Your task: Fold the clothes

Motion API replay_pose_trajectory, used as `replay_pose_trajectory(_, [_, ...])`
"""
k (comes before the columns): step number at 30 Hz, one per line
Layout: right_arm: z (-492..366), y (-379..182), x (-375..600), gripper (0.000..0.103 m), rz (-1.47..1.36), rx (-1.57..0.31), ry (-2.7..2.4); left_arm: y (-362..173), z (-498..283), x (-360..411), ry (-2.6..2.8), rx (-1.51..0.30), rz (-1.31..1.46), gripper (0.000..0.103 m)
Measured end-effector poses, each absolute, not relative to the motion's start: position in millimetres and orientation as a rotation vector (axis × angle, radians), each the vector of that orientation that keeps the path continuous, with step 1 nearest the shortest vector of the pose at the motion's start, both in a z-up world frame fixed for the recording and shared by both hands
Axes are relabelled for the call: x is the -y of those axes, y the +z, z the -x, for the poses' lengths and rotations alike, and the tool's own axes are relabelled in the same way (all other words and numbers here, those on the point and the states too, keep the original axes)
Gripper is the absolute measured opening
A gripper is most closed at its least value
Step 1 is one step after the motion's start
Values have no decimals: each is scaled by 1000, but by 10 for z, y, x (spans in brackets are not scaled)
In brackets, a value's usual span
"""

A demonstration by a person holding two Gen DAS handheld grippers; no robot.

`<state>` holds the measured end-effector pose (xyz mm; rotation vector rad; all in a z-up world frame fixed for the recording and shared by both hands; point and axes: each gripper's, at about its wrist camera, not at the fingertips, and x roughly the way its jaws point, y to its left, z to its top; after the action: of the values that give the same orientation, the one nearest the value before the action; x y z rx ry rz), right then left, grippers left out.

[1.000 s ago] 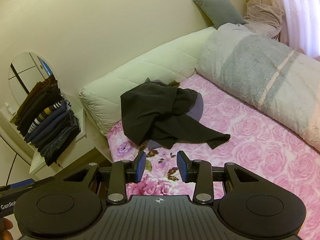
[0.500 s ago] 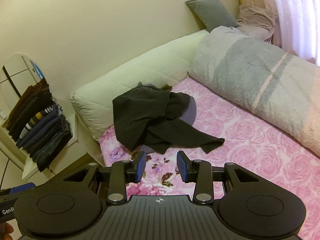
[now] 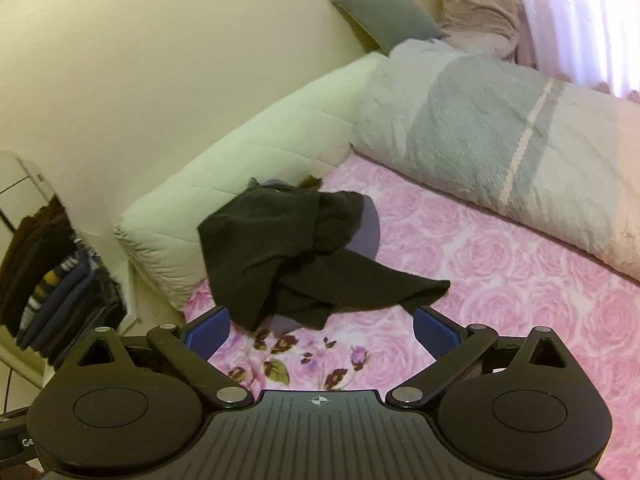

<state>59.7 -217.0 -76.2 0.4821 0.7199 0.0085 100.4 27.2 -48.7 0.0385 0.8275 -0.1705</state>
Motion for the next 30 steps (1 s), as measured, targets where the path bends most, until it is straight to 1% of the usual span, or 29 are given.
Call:
replay_pose_trajectory(6, [-1033,-963,2137,101,-534,-773,5,-614,-1558,-327,-199,-855,-4,65])
replay_pose_trajectory(17, [-1830,-1471,2068,101,-642,-946,-73,-975,-2620,-331,-247,-998,-42,65])
replay_pose_trajectory(30, [-2607,-1929,2029,99,-693,-1033,-57,-1300,-3649,-232,-276,-1055,-94,65])
